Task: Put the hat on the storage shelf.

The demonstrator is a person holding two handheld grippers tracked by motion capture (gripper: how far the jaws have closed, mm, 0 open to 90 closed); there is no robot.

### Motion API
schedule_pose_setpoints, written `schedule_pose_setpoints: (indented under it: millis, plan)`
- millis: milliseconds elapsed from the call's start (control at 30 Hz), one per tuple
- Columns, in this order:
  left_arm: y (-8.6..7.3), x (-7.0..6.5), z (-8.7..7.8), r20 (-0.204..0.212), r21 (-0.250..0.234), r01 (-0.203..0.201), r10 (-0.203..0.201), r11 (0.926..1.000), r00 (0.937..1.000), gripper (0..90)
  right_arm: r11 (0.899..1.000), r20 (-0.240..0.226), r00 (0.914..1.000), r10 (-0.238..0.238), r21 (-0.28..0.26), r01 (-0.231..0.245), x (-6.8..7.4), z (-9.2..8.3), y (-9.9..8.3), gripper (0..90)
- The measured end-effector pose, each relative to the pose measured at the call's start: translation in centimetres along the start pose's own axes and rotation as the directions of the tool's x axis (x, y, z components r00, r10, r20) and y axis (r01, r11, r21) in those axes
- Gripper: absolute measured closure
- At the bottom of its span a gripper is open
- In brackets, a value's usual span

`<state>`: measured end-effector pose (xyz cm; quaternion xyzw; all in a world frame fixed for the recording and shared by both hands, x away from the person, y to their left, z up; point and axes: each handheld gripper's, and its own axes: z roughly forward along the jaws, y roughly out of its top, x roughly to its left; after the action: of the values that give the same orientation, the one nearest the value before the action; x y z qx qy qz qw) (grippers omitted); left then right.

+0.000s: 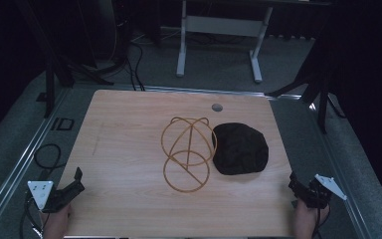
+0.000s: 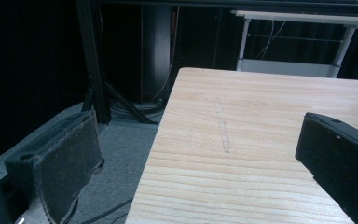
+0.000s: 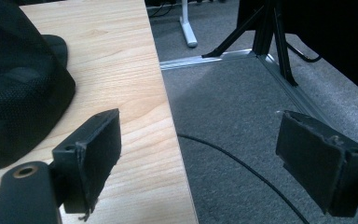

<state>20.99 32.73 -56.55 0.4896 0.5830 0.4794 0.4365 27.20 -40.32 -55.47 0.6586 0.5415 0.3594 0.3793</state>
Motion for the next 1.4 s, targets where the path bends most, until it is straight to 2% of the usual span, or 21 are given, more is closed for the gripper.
schedule_pose_setpoints:
  millis: [233,333,533,633,700,800,900,1033,1067,1133,1200,1233,1267,1333,1400]
  plan:
    - [0.0,0.0,0.0,-0.001,0.001,-0.001,0.001,1.0000,1.0000,0.5,0.999,0.004,0.9987,-0.050,-0.002,0.050,0.3,0.1,0.3,13.2]
    - [0.0,0.0,0.0,-0.001,0.001,-0.001,0.001,1.0000,1.0000,0.5,0.999,-0.008,0.9988,-0.049,0.000,0.049,0.5,-0.1,0.6,13.2]
    - [0.0,0.0,0.0,0.000,0.001,0.002,-0.002,1.0000,1.0000,0.5,0.996,-0.084,0.9929,-0.084,-0.038,0.081,1.8,-2.0,3.5,13.8]
    - [0.0,0.0,0.0,0.002,0.001,0.004,-0.004,1.0000,1.0000,0.5,0.993,-0.145,0.9828,-0.115,-0.043,0.110,2.6,-2.6,5.0,13.8]
    - [0.0,0.0,0.0,0.004,0.000,0.004,-0.004,1.0000,1.0000,0.5,0.990,-0.165,0.9771,-0.134,-0.058,0.126,3.3,-2.9,5.9,13.8]
    - [0.0,0.0,0.0,0.007,-0.001,0.005,-0.005,1.0000,1.0000,0.5,0.988,-0.222,0.9633,-0.151,-0.077,0.137,4.3,-3.5,7.3,13.6]
    - [0.0,0.1,0.0,0.009,-0.003,0.007,-0.007,1.0000,0.9999,0.5,0.986,-0.289,0.9432,-0.164,-0.089,0.144,5.4,-3.9,8.4,13.5]
    - [0.0,0.1,0.0,0.012,-0.004,0.005,-0.005,1.0000,0.9999,0.5,0.981,-0.366,0.9107,-0.191,-0.108,0.163,7.1,-4.5,9.8,13.5]
    - [0.0,0.1,0.0,0.012,-0.005,0.004,-0.004,1.0000,0.9999,0.5,0.979,-0.384,0.9009,-0.203,-0.103,0.177,7.6,-4.5,10.1,13.5]
    - [0.0,0.1,0.0,0.012,-0.004,0.005,-0.005,1.0000,0.9999,0.5,0.973,-0.426,0.8748,-0.231,-0.099,0.208,8.5,-4.5,10.5,13.5]
    - [0.0,0.1,0.0,0.012,-0.004,0.006,-0.005,1.0000,0.9999,0.5,0.973,-0.441,0.8675,-0.230,-0.092,0.211,9.4,-4.3,10.9,13.5]
    - [0.0,0.1,0.0,0.012,-0.004,0.006,-0.006,1.0000,0.9999,0.5,0.973,-0.457,0.8593,-0.230,-0.085,0.215,9.9,-4.2,11.1,12.8]
    - [0.0,0.1,0.0,0.013,-0.004,0.006,-0.006,1.0000,0.9999,0.5,0.970,-0.478,0.8450,-0.241,-0.092,0.224,10.2,-4.0,11.2,11.9]
    - [0.0,0.1,0.0,0.014,-0.004,0.006,-0.006,1.0000,0.9999,0.5,0.969,-0.500,0.8312,-0.242,-0.092,0.227,10.9,-3.6,11.2,12.0]
    - [0.0,0.1,0.0,0.017,-0.004,0.008,-0.008,1.0000,0.9998,0.5,0.964,-0.507,0.8225,-0.258,-0.081,0.253,11.6,-3.0,11.1,12.1]
